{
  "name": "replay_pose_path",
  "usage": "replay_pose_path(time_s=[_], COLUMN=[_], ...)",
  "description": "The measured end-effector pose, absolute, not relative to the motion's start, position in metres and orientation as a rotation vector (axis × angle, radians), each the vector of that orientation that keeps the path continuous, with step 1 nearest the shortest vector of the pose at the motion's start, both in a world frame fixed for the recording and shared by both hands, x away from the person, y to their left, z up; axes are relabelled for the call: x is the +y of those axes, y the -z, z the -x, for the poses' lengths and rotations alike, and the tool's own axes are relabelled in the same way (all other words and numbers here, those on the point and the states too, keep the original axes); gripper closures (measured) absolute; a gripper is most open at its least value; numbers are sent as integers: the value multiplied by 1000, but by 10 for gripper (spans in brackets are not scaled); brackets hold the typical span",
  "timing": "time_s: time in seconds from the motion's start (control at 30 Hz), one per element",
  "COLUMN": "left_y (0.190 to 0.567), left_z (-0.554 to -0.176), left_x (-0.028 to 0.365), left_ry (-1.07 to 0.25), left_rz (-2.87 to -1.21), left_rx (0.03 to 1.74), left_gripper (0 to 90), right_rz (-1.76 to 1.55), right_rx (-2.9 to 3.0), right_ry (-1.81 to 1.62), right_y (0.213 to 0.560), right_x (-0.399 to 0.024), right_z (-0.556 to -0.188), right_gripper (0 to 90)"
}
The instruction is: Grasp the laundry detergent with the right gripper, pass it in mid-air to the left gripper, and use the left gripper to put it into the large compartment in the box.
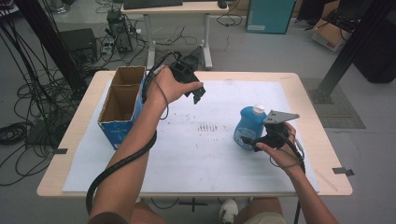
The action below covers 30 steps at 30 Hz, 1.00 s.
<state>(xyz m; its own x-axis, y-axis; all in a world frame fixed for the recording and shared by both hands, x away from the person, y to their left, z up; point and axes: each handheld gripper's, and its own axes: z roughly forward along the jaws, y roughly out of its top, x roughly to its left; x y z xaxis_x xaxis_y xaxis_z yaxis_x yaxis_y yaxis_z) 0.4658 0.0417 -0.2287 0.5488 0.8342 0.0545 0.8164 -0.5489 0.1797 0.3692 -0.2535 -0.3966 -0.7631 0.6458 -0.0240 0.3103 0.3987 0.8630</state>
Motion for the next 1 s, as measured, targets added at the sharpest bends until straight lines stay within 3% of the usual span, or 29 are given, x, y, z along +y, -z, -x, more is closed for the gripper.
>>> replay_pose_path(time_s=[1.0], left_y=[229], left_z=[-467], left_x=[38], left_ry=[-201], left_rz=[-2650], left_rx=[1414], left_gripper=[73], right_rz=[-807], right_rx=[2275], right_ry=[-1354], right_y=[398], right_x=[-253], right_z=[-369], right_gripper=[18])
